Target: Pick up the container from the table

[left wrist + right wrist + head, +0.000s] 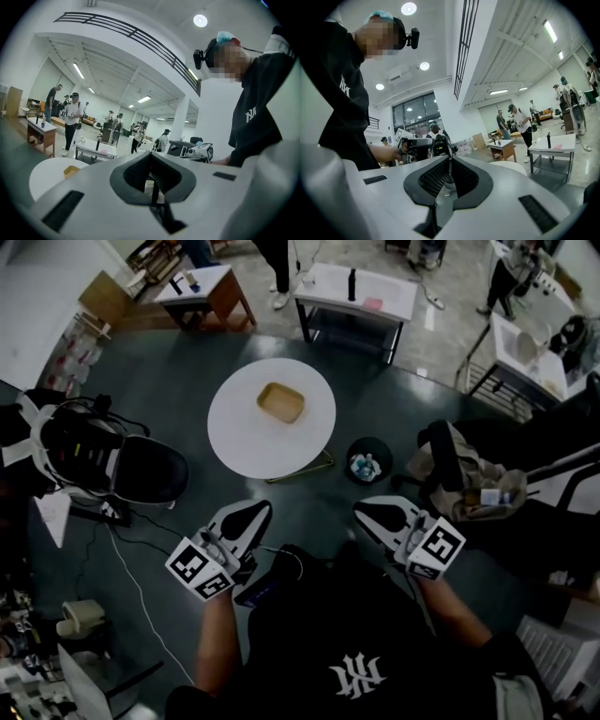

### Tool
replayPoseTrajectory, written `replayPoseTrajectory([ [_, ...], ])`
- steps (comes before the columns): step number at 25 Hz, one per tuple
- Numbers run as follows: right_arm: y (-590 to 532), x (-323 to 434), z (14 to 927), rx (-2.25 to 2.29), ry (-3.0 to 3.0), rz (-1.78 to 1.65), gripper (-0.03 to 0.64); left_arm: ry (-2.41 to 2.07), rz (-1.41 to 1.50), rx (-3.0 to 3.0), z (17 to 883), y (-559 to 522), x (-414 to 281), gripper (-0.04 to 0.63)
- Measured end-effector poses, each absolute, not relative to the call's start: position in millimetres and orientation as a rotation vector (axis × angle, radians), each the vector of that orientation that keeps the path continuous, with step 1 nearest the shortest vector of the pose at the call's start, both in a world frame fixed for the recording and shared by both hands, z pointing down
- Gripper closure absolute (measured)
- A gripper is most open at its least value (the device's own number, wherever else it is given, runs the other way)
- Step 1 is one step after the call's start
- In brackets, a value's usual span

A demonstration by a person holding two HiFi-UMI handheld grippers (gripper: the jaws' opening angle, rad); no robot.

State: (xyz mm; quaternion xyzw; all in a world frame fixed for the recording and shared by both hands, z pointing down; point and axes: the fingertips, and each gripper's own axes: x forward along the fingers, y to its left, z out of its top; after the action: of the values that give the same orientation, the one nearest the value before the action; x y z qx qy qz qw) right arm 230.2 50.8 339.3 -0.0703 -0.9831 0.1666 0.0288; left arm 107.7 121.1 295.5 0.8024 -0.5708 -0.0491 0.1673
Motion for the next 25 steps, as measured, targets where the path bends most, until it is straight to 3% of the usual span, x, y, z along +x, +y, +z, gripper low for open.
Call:
replayPoseTrajectory([
  [7,30,192,332,-0.287,-3.019,0.505,0.575,-1.650,-0.089,2.274,296,99,76,0.592],
  [25,-67,-8,317,-0.115,-3.009,0.529,0.575,-1.491,0.223,2.415,291,-26,-122,0.592],
])
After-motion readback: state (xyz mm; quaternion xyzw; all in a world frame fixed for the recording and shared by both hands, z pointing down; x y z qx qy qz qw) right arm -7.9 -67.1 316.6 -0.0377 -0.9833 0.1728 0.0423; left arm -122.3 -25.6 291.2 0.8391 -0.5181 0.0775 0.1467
